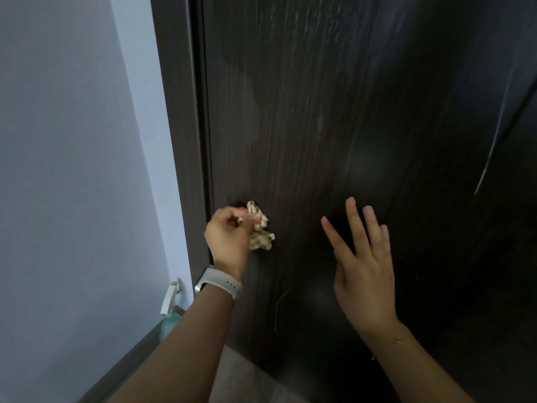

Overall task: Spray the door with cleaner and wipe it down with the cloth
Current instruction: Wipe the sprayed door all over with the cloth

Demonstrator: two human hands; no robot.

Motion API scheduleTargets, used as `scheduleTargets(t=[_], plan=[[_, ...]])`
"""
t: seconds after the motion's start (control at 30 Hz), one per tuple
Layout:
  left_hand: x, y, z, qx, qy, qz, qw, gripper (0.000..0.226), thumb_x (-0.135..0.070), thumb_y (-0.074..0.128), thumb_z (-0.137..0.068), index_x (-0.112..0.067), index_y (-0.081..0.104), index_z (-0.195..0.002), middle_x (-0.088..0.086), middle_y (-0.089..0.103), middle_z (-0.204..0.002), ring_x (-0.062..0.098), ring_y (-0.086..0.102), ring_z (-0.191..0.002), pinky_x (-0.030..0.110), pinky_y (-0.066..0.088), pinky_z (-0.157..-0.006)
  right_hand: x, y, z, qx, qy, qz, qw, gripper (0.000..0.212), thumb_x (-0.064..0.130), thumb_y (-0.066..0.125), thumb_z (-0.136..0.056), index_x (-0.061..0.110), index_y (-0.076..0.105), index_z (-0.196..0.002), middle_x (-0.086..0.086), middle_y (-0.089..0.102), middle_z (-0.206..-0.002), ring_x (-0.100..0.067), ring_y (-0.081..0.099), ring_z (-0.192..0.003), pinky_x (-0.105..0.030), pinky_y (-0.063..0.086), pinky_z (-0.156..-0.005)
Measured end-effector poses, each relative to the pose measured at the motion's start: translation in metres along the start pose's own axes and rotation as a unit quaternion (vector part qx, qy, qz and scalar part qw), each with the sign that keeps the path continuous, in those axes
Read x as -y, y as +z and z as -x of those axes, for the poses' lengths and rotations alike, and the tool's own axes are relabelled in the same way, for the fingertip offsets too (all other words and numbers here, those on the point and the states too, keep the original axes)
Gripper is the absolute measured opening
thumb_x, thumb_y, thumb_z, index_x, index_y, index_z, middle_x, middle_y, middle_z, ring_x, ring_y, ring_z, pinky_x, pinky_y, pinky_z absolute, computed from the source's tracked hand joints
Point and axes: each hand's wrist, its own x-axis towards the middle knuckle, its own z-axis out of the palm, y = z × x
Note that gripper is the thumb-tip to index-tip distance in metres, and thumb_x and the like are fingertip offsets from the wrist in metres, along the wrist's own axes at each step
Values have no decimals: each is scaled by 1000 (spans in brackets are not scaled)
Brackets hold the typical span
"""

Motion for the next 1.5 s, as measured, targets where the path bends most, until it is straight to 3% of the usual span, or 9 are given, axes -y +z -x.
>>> scheduleTargets(t=[0.17, 0.4, 0.6, 0.87, 1.07, 1.17, 1.27, 1.33, 1.5], plan=[[17, -12, 15, 8, -21, -57, 998, 30, -2, 82, -72, -24, 63, -67, 13, 70, -87, 27, 70, -84, 39, 57, -83, 4, -2, -1, 5, 7, 5, 1000, 98, -10, 77, -62, 22, 42, -148, -10, 12, -164, -31, 6, -151, -54, 17, -116], [-33, 16, 2, -7, 100, 1, 995, 32, 1, 81, -72, -26, 65, -67, 4, 66, -85, 8, 64, -76, 19, 52, -75, 3, 3, -2, -7, 9, 3, 1000, 97, -9, 76, -62, 22, 43, -148, -8, 12, -164, -26, 0, -152, -51, 12, -119], [19, -14, 8, 1, -62, -48, 997, 13, -5, 83, -72, -9, 71, -76, 10, 73, -84, 23, 70, -81, 46, 57, -85, -2, 3, -2, 3, 12, 8, 1000, 87, 4, 76, -76, 20, 35, -151, -5, 12, -164, -26, 6, -152, -42, 6, -121], [-38, 12, -1, 38, 78, -10, 996, 26, -1, 82, -72, -21, 65, -68, 8, 68, -85, 14, 65, -76, 28, 55, -76, 0, 9, -3, -54, 14, 10, 998, 65, 20, 67, -87, 18, 43, -148, -7, 20, -162, -24, 9, -151, -39, 4, -123], [11, -11, 11, 44, -28, -115, 992, 20, -8, 81, -75, -19, 65, -67, -4, 66, -68, 19, 68, -75, 16, 50, -65, 0, 11, -2, -44, 14, 33, 998, 69, 21, 69, -87, 19, 40, -149, -7, 17, -163, -25, 7, -151, -42, 7, -122], [24, -15, 21, 28, -60, -111, 992, 24, -10, 82, -74, -23, 64, -66, -6, 66, -70, 19, 67, -78, 21, 52, -68, 3, 9, -2, -44, 18, 37, 998, 70, 19, 68, -86, 19, 39, -150, -8, 16, -163, -27, 8, -151, -44, 9, -121], [0, 1, 9, 9, 17, -64, 998, 29, -7, 83, -72, -28, 63, -64, 2, 69, -77, 15, 66, -74, 31, 55, -75, 4, 9, -4, -46, 17, 38, 998, 70, 18, 67, -86, 19, 38, -150, -9, 16, -163, -26, 5, -151, -40, 0, -122], [-23, 10, 1, 11, 71, -36, 997, 30, -6, 83, -72, -29, 64, -65, 4, 70, -81, 10, 64, -73, 27, 54, -74, 2, 10, -3, -47, 15, 34, 998, 70, 17, 67, -87, 19, 38, -150, -8, 15, -163, -25, 3, -152, -37, -3, -123], [-32, 17, 1, 6, 70, 17, 997, 28, -2, 81, -73, -26, 66, -69, 9, 70, -88, 7, 63, -73, 19, 51, -72, 0, 10, -3, -45, 11, 32, 998, 72, 17, 71, -86, 20, 38, -150, -8, 16, -163, -27, 8, -151, -44, 8, -121]])
